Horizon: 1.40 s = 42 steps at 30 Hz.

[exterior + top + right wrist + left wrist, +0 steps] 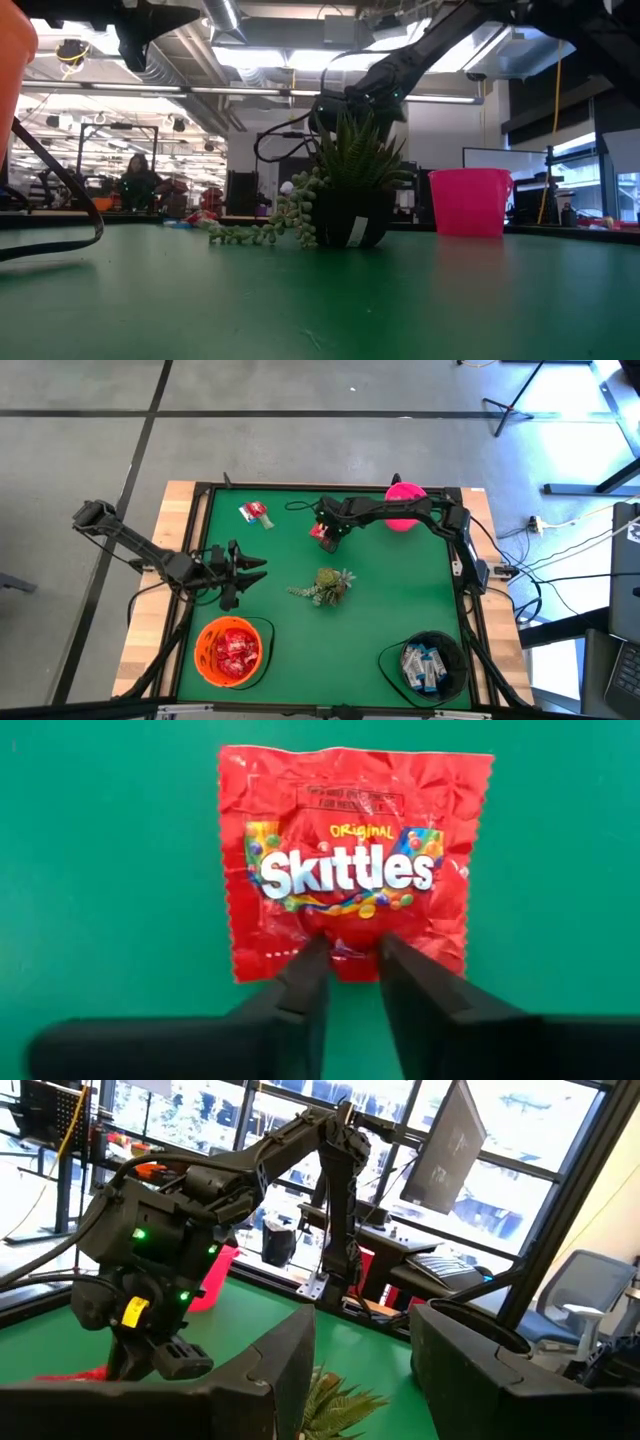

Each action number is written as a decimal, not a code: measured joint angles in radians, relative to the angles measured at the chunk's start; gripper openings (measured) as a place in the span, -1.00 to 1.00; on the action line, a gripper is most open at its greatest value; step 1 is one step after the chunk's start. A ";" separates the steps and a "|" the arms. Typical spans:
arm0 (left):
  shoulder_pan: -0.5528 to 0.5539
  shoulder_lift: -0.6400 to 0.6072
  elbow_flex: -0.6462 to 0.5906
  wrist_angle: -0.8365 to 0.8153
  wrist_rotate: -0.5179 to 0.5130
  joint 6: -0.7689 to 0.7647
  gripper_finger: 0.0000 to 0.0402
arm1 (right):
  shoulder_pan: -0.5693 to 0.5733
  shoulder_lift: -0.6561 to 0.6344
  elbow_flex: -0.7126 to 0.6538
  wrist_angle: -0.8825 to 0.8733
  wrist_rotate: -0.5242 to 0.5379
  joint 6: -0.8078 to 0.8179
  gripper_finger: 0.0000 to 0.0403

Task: Sort candy
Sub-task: Put the red candy into the orange bucket

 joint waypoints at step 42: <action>0.000 0.001 0.000 -0.021 -0.003 0.000 -0.22 | -0.006 -0.177 -0.249 0.135 -0.009 0.017 0.05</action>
